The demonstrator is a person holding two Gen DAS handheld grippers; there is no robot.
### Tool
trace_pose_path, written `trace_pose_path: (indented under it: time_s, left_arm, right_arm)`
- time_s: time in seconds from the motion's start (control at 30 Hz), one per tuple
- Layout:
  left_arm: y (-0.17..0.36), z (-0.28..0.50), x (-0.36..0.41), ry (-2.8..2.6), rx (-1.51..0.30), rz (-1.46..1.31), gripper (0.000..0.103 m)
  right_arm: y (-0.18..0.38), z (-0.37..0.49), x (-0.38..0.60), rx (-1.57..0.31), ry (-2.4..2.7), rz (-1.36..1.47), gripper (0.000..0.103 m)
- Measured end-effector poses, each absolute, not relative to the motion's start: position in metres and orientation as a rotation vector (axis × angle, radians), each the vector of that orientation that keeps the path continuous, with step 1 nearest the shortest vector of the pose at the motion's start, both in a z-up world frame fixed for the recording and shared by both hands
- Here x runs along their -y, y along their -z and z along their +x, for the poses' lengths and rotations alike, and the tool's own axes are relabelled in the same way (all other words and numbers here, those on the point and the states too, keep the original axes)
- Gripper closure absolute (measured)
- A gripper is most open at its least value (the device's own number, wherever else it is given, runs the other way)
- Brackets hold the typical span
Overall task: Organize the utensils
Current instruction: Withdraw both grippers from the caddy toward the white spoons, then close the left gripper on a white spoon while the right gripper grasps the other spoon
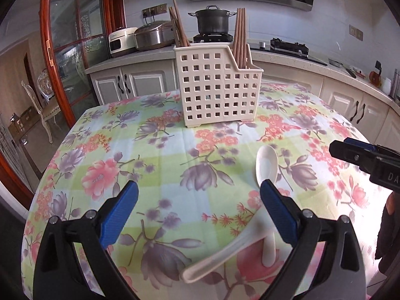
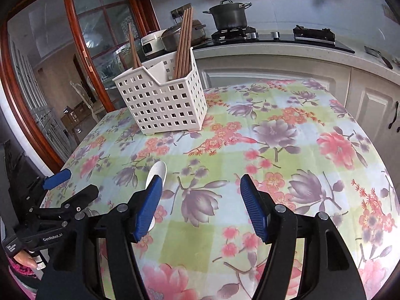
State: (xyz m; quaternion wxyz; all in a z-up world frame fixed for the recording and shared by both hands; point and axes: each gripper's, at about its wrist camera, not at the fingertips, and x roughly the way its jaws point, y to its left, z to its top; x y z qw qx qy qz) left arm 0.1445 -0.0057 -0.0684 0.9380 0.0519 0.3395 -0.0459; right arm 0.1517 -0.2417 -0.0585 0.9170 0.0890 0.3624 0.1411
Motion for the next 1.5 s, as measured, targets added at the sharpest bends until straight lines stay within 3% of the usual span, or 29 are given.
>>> trace_pose_path:
  time_s: [0.27,0.37,0.6,0.67,0.93,1.03,1.5]
  left_arm:
    - [0.077,0.138,0.019,0.169,-0.736,0.140,0.009]
    - [0.083,0.136,0.026,0.219,-0.759,0.160,0.023]
    - [0.104,0.137,0.062,0.333,-0.838,0.288,0.040]
    - [0.111,0.140,0.068,0.343,-0.862,0.305,0.051]
    - [0.110,0.147,0.071,0.370,-0.886,0.291,0.060]
    - [0.107,0.145,0.065,0.367,-0.872,0.261,0.072]
    - [0.092,0.142,0.006,0.293,-0.820,0.094,0.073]
  right_arm:
    - [0.070,0.144,0.252,-0.770,-0.285,0.185,0.041]
    - [0.071,0.143,0.255,-0.772,-0.291,0.195,0.041]
    - [0.078,0.145,0.262,-0.787,-0.298,0.225,0.041]
    - [0.080,0.145,0.265,-0.792,-0.299,0.235,0.041]
    - [0.079,0.141,0.268,-0.787,-0.298,0.246,0.041]
    - [0.078,0.141,0.266,-0.788,-0.302,0.239,0.041]
    - [0.077,0.156,0.205,-0.853,-0.358,0.145,0.041]
